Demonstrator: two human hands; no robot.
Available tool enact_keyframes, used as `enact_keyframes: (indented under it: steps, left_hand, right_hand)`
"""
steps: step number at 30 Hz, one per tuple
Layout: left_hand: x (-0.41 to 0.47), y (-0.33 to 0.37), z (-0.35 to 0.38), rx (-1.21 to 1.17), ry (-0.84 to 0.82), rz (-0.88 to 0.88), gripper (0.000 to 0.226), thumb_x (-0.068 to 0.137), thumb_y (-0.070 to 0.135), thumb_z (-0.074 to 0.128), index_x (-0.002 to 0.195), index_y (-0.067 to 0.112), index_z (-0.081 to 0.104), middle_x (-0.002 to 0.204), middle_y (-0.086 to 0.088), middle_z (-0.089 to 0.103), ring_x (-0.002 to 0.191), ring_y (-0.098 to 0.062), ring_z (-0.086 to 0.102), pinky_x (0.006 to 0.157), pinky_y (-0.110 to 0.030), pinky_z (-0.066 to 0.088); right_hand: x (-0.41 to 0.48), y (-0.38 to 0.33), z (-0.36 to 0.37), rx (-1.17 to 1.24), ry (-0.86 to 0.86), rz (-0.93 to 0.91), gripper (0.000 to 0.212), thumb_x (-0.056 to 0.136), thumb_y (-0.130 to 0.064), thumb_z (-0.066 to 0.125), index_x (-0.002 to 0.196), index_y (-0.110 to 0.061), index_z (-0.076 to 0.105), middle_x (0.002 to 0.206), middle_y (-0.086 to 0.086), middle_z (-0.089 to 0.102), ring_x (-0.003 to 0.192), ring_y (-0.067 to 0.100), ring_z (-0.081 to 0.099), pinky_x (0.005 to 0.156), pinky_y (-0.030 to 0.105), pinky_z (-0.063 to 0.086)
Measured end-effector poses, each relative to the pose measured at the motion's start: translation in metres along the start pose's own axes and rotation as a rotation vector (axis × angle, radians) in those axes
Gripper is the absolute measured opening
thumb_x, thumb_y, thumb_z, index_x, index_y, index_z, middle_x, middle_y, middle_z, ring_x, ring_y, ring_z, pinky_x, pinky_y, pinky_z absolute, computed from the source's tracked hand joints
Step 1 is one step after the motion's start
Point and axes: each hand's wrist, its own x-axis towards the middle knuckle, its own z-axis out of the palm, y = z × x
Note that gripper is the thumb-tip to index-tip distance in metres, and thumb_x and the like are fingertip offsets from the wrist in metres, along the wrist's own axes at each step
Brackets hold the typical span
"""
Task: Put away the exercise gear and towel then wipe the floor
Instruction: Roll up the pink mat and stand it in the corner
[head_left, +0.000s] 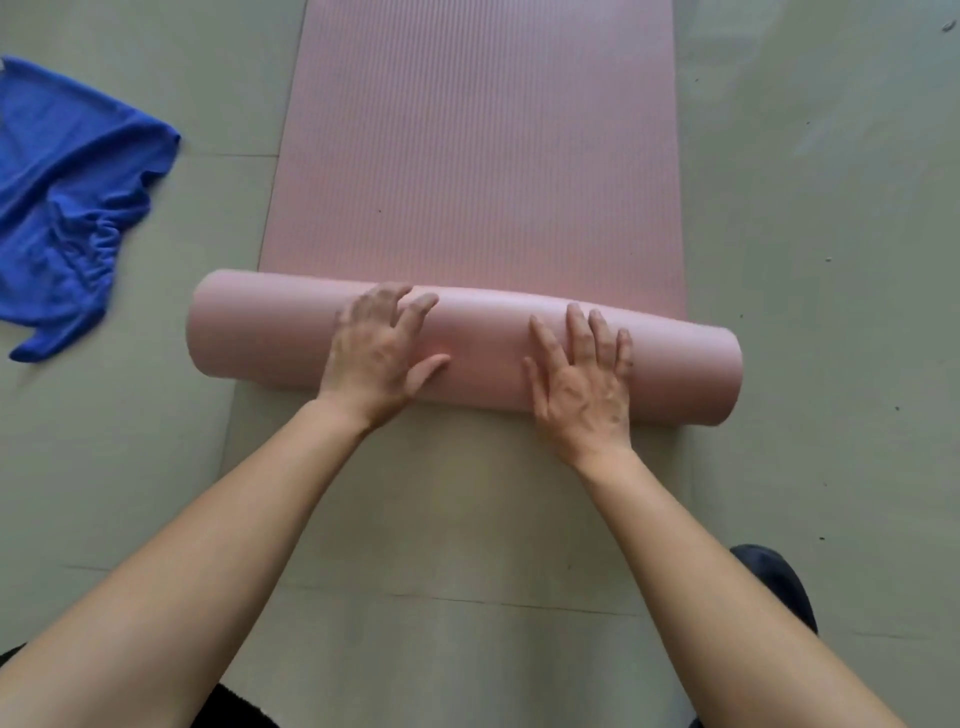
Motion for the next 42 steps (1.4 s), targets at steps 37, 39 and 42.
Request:
enact_keyframes:
  steps: [37, 39, 42]
  left_hand:
    - [-0.079, 0.007, 0.02, 0.172, -0.466, 0.258, 0.107, 0.065, 0.098, 0.02, 0.125, 0.019, 0.058, 0.125, -0.011, 0.051, 0.119, -0.032, 0.045, 0.101, -0.048, 0.035]
    - [-0.079, 0.007, 0.026, 0.242, -0.525, 0.344, 0.104, 0.06, 0.098, 0.032, 0.12, 0.017, 0.058, 0.111, -0.007, 0.056, 0.104, -0.028, 0.052, 0.087, -0.042, 0.041]
    - [-0.081, 0.005, 0.034, 0.004, -0.564, 0.172, 0.076, 0.068, 0.081, 0.058, 0.117, 0.023, 0.055, 0.105, -0.003, 0.065, 0.097, -0.029, 0.061, 0.076, -0.037, 0.044]
  right_hand:
    - [-0.045, 0.009, -0.005, 0.068, -0.667, -0.062, 0.045, 0.097, -0.061, 0.042, 0.122, -0.035, 0.069, 0.117, 0.003, 0.052, 0.114, 0.024, 0.051, 0.102, 0.041, 0.035]
    - [-0.057, 0.003, 0.0, 0.026, -0.549, -0.039, 0.044, 0.099, -0.056, 0.042, 0.117, -0.029, 0.072, 0.109, 0.005, 0.057, 0.104, 0.028, 0.055, 0.094, 0.041, 0.04]
    - [-0.071, -0.008, 0.001, 0.01, -0.394, -0.036, 0.058, 0.096, -0.063, 0.033, 0.113, -0.023, 0.071, 0.102, 0.007, 0.067, 0.094, 0.031, 0.062, 0.086, 0.042, 0.045]
